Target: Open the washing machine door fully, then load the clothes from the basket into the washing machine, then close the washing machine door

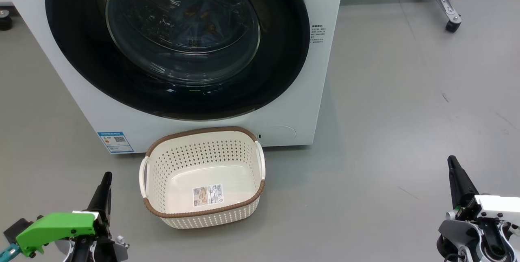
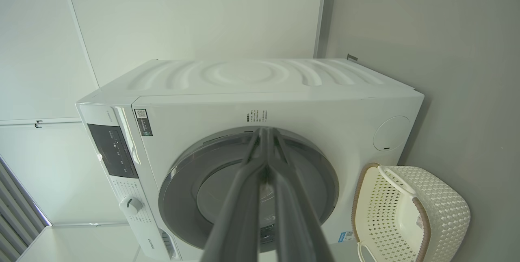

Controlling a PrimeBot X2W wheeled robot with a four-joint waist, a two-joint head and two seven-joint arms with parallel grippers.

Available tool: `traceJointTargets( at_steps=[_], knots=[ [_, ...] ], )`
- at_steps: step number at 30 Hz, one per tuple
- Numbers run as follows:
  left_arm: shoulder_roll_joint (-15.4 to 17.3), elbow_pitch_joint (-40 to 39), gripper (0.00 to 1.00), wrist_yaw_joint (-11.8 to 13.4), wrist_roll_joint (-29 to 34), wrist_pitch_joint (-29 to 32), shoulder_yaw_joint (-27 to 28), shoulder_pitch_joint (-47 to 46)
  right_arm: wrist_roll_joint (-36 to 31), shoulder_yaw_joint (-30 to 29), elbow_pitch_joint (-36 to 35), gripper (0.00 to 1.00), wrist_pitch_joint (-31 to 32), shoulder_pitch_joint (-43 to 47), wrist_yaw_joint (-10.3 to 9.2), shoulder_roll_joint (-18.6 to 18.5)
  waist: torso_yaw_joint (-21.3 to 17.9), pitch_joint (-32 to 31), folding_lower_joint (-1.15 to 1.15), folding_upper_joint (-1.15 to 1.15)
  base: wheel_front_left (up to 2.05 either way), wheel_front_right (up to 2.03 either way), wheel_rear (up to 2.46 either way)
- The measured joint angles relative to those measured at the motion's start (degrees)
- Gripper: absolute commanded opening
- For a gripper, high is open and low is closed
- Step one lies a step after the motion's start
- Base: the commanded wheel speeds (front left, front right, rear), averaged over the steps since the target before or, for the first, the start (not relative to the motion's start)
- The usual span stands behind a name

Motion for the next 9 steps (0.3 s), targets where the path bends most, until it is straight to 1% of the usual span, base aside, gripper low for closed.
traceJointTargets(
  at_steps=[9],
  knots=[
    [0.01,-0.01,0.00,0.00,-0.01,0.00,-0.01,0.00,0.00,0.01,0.00,0.00,0.00,0.00,0.00,0.00,0.00,0.00,0.00,0.00,0.00,0.00,0.00]
  ],
)
